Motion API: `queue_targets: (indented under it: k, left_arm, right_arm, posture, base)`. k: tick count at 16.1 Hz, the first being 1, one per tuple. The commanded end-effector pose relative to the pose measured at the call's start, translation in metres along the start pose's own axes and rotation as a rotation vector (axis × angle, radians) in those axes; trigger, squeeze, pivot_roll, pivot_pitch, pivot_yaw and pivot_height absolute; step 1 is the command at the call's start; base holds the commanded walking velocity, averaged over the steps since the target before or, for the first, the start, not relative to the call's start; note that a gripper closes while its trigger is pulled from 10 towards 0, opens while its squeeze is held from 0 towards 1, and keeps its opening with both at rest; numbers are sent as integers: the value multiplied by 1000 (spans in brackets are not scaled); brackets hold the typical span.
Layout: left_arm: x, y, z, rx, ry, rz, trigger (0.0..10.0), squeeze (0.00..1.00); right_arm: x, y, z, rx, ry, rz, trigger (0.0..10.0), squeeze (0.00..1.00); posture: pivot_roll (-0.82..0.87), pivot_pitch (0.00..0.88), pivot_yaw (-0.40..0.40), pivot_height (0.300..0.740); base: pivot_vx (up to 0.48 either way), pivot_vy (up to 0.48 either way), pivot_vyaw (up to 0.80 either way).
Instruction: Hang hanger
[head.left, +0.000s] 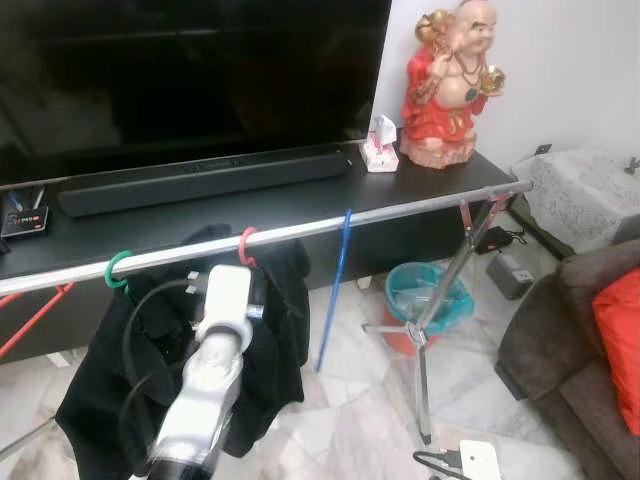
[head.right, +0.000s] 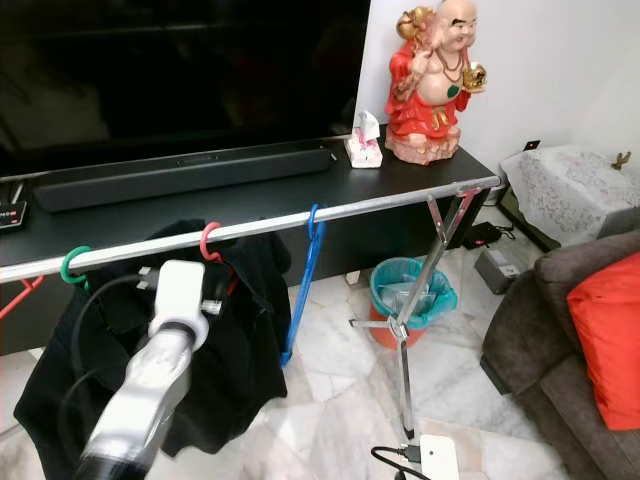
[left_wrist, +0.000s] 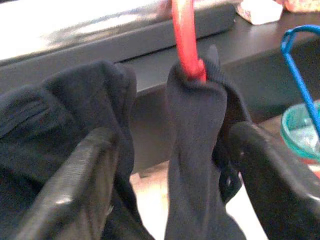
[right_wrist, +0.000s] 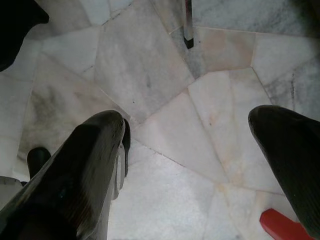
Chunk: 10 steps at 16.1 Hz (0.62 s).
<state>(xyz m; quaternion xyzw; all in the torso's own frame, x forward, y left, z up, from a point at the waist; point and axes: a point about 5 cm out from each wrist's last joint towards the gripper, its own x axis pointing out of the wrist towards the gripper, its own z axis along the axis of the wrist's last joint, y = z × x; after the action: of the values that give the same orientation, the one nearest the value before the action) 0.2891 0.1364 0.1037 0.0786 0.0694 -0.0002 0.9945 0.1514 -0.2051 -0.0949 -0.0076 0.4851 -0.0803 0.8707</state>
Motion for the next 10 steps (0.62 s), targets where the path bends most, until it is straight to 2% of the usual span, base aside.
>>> queue_targets:
  k: [1, 3, 4, 5, 7, 9, 10]
  left_arm:
    - [-8, -3, 7, 7, -16, -64, 10000, 1000]
    - [-25, 0, 12, 59, -54, -199, 10000, 1000]
    - [-44, 18, 14, 79, -62, -258, 10000, 1000]
    - [-51, 34, 11, 71, -64, -217, 10000, 0]
    - [-63, 62, -4, 63, -45, -75, 10000, 0]
    - [-77, 77, -17, 72, -47, 29, 10000, 0]
    - [-79, 80, -19, 74, -51, 56, 10000, 0]
  right_arm:
    - [0, 0, -3, -3, 13, -2, 10000, 0]
    - [0, -1, -3, -6, 13, -1, 10000, 0]
    - [0, -1, -3, -13, 15, 2, 10000, 0]
    - [0, -2, -3, -17, 15, 4, 10000, 0]
    - [0, -3, -3, -28, 16, 7, 10000, 0]
    - [0, -3, -3, -29, 16, 7, 10000, 0]
    - [0, -4, -3, -30, 15, 6, 10000, 0]
  posture:
    - [72, 0, -46, 740]
    - [83, 0, -50, 740]
    - [99, 0, -57, 740]
    - [108, 0, -59, 740]
    - [109, 0, -65, 740]
    - [110, 0, -67, 740]
    - [111, 0, -70, 740]
  base:
    - [0, 0, 0]
    - [0, 0, 0]
    - [0, 0, 0]
    - [0, 0, 0]
    - [0, 0, 0]
    - [0, 0, 0]
    - [0, 0, 0]
